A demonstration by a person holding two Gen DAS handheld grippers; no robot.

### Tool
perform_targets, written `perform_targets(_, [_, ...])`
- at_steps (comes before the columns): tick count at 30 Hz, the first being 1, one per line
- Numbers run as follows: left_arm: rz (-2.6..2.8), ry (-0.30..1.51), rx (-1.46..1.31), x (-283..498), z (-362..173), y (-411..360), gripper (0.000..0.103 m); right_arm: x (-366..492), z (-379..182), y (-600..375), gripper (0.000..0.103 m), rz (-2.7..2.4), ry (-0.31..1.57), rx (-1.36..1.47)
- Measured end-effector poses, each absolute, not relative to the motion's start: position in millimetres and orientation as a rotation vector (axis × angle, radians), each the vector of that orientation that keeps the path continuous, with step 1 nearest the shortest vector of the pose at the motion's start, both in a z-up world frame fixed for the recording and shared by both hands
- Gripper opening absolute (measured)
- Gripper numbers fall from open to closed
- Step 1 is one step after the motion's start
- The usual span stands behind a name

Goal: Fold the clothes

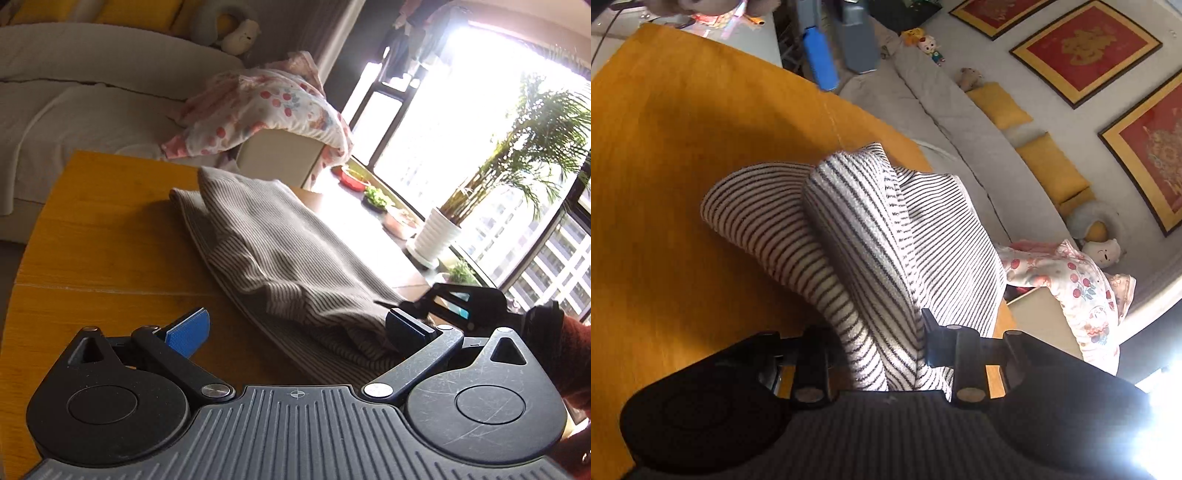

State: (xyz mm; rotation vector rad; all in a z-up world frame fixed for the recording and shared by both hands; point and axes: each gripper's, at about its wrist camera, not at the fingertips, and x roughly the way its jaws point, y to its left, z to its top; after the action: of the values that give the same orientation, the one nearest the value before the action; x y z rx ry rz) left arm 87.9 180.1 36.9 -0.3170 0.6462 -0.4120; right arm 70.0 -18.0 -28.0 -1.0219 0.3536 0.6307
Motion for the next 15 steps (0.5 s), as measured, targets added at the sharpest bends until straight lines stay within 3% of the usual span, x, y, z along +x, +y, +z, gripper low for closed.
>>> perform_targets(3, [-0.412,0.627,-0.322,101,44,179,0.102,49,0,-22,0.029,0.682,0.362,-1.063])
perform_targets(6, [-0.445,0.615,-0.319,116,47,168,0.088,25,34,-24,0.029,0.721,0.348,-1.120])
perform_targets(9, [-0.527,0.600,-0.370,138,46,154,0.085,1,68,-25,0.029,0.760,0.335,-1.176])
perform_targets(13, [-0.575,0.713,-0.380,167,22,131,0.071,-25,108,-24,0.028,0.815,0.317,-1.251])
perform_targets(15, [-0.578,0.802,-0.388,179,2,125,0.069,-5,114,-15,0.028,0.852,0.322,-1.267])
